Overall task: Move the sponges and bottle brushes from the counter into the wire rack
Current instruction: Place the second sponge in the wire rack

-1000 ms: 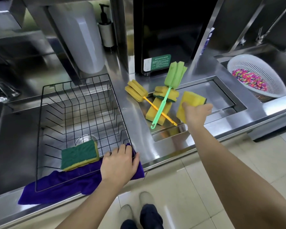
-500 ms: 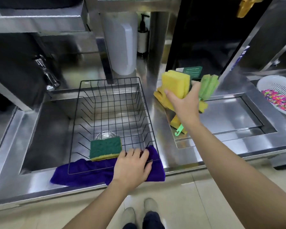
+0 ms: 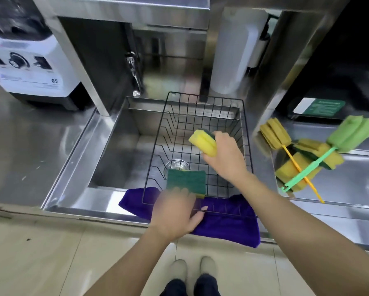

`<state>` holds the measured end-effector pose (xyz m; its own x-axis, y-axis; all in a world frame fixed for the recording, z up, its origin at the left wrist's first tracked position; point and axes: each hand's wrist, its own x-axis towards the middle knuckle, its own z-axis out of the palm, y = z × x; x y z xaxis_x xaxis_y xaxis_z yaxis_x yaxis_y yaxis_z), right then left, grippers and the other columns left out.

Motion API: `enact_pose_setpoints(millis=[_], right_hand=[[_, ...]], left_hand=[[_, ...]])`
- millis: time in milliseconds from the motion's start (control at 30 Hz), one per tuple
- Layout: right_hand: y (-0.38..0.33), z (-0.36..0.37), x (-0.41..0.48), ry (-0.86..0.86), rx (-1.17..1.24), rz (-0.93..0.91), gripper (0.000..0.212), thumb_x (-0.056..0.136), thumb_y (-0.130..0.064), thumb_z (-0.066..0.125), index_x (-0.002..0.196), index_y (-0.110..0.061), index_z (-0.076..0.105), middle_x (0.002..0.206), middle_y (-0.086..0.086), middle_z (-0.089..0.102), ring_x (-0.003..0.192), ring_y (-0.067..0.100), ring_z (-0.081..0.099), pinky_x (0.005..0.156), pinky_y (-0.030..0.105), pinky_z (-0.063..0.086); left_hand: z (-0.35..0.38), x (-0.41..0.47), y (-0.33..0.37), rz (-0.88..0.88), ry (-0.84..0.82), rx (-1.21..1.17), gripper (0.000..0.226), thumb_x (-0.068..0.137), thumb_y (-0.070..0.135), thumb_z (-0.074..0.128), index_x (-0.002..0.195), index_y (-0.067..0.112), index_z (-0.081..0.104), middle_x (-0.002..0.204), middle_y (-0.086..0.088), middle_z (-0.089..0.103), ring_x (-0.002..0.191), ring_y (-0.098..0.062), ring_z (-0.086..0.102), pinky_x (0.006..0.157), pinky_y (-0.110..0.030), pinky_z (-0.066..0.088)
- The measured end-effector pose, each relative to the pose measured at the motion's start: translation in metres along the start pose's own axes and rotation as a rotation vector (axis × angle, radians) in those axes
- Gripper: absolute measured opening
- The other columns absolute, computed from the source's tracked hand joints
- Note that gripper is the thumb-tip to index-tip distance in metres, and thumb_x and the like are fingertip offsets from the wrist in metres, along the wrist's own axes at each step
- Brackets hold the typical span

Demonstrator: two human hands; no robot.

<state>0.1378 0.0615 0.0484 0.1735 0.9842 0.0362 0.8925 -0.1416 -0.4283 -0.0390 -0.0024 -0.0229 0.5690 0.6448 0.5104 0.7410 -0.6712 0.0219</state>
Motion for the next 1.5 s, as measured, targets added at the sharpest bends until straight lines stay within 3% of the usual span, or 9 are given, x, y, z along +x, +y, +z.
enact_pose_setpoints(millis=[200, 400, 533, 667, 767, 933, 1133, 1300, 1500], right_hand=[[-0.012, 0.029, 0.009, -0.08, -0.313, -0.227, 0.064, 0.085, -0.039, 0.061, 0.137, -0.014, 0.035, 0.137, 0.01, 0.044, 0.123, 0.029, 0.041, 0.096, 0.041, 0.036], [-0.022, 0.046, 0.011, -0.408, -0.203, -0.172, 0.08, 0.088, -0.058, 0.044, 0.15, -0.027, 0.005, 0.16, 0.007, 0.004, 0.144, 0.031, 0.011, 0.115, 0.048, 0.017], [-0.021, 0.03, 0.024, -0.575, -0.005, -0.09, 0.059, 0.09, -0.045, 0.052, 0.144, -0.034, 0.03, 0.161, 0.005, 0.008, 0.147, 0.028, 0.01, 0.118, 0.045, 0.009], [-0.014, 0.015, 0.033, -0.668, 0.374, 0.1, 0.055, 0.083, -0.021, 0.068, 0.134, -0.031, 0.05, 0.153, 0.007, 0.033, 0.135, 0.022, 0.036, 0.105, 0.028, 0.027], [-0.008, 0.02, 0.032, -0.632, 0.378, 0.091, 0.057, 0.076, -0.018, 0.074, 0.126, -0.024, 0.048, 0.132, 0.009, 0.044, 0.11, 0.022, 0.046, 0.089, 0.03, 0.039], [-0.004, 0.027, 0.027, -0.354, 0.379, 0.067, 0.059, 0.073, -0.021, 0.077, 0.118, -0.018, 0.039, 0.117, 0.003, 0.031, 0.106, 0.021, 0.043, 0.084, 0.03, 0.04], [-0.005, 0.039, 0.02, -0.512, 0.38, 0.033, 0.057, 0.081, -0.032, 0.069, 0.128, -0.022, 0.039, 0.125, -0.001, 0.027, 0.112, 0.016, 0.04, 0.093, 0.032, 0.043], [-0.003, 0.033, 0.025, -0.515, 0.495, 0.055, 0.044, 0.081, -0.019, 0.069, 0.121, -0.019, 0.05, 0.124, 0.002, 0.035, 0.11, 0.017, 0.041, 0.095, 0.029, 0.04], [-0.002, 0.032, 0.028, -0.525, 0.365, -0.023, 0.069, 0.079, -0.021, 0.072, 0.139, -0.02, 0.039, 0.121, -0.001, 0.034, 0.113, 0.015, 0.04, 0.099, 0.029, 0.039]], left_hand=[[0.002, -0.001, 0.0, 0.006, 0.046, 0.012, 0.035, 0.081, 0.046, 0.057, 0.072, 0.012, 0.061, 0.066, -0.001, 0.055, 0.061, -0.022, 0.05, 0.056, -0.031, 0.037], [0.002, -0.001, 0.0, 0.012, 0.047, 0.026, 0.035, 0.083, 0.045, 0.056, 0.067, 0.014, 0.055, 0.064, -0.002, 0.051, 0.06, -0.022, 0.047, 0.055, -0.032, 0.036], [0.001, -0.001, 0.0, 0.013, 0.038, 0.028, 0.035, 0.083, 0.046, 0.056, 0.067, 0.014, 0.056, 0.064, -0.001, 0.051, 0.06, -0.022, 0.047, 0.055, -0.031, 0.036], [0.001, -0.001, 0.0, 0.011, 0.033, 0.037, 0.035, 0.083, 0.045, 0.055, 0.066, 0.014, 0.055, 0.064, -0.001, 0.051, 0.059, -0.021, 0.046, 0.055, -0.031, 0.034], [0.001, -0.001, 0.0, 0.011, 0.029, 0.035, 0.035, 0.083, 0.045, 0.055, 0.065, 0.014, 0.054, 0.063, 0.0, 0.049, 0.059, -0.021, 0.045, 0.055, -0.031, 0.033], [0.002, -0.001, 0.0, 0.01, 0.037, 0.01, 0.036, 0.084, 0.044, 0.056, 0.064, 0.014, 0.052, 0.063, 0.0, 0.05, 0.059, -0.021, 0.045, 0.054, -0.031, 0.033], [0.002, -0.001, 0.0, 0.009, 0.031, 0.01, 0.036, 0.084, 0.044, 0.056, 0.063, 0.014, 0.051, 0.062, 0.0, 0.048, 0.058, -0.02, 0.044, 0.053, -0.031, 0.033], [0.002, -0.001, 0.0, 0.01, 0.035, 0.012, 0.036, 0.084, 0.043, 0.056, 0.064, 0.014, 0.051, 0.062, -0.001, 0.048, 0.058, -0.021, 0.044, 0.054, -0.031, 0.032], [0.002, -0.002, 0.0, 0.007, 0.035, 0.005, 0.035, 0.083, 0.043, 0.057, 0.064, 0.014, 0.052, 0.063, -0.001, 0.05, 0.06, -0.021, 0.046, 0.054, -0.032, 0.034]])
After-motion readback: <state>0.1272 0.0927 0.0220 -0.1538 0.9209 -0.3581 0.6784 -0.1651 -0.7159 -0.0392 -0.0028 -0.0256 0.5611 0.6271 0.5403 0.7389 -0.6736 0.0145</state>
